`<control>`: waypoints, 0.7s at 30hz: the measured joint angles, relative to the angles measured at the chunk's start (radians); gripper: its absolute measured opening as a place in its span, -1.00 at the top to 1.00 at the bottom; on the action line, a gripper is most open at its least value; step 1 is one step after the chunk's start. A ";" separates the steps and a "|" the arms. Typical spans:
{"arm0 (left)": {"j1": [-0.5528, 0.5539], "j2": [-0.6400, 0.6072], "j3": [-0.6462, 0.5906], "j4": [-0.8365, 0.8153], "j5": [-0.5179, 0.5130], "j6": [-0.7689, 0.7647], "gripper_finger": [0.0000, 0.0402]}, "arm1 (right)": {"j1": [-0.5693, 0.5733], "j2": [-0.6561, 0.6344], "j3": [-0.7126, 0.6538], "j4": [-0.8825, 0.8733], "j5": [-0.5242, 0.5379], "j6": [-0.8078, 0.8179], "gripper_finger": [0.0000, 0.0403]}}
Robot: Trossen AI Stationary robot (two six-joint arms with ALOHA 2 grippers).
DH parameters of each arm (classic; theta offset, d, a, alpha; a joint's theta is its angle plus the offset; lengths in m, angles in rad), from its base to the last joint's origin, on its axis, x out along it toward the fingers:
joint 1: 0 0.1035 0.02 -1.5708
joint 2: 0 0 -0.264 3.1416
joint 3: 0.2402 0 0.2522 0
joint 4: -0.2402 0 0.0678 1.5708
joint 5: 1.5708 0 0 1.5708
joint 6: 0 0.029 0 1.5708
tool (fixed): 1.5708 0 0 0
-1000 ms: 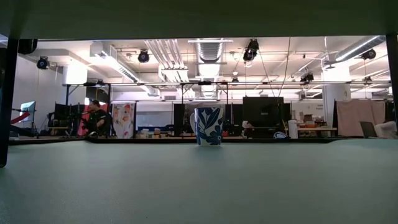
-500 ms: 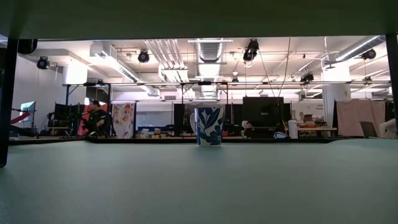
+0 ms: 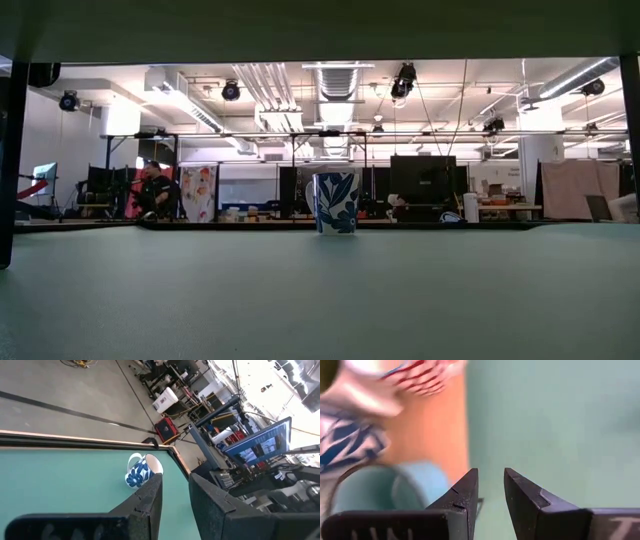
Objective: Place coffee mugs
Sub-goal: Put the blue patterned mug on the shelf
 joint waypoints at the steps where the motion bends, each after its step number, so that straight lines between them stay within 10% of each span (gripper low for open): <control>1: 0.000 0.000 0.000 0.000 0.000 0.000 0.61 | -0.020 0.000 0.001 -0.002 0.012 0.003 0.59; 21: 0.000 0.000 0.000 0.001 0.021 0.076 0.61 | -0.598 0.059 -0.003 0.009 -0.016 -0.213 0.59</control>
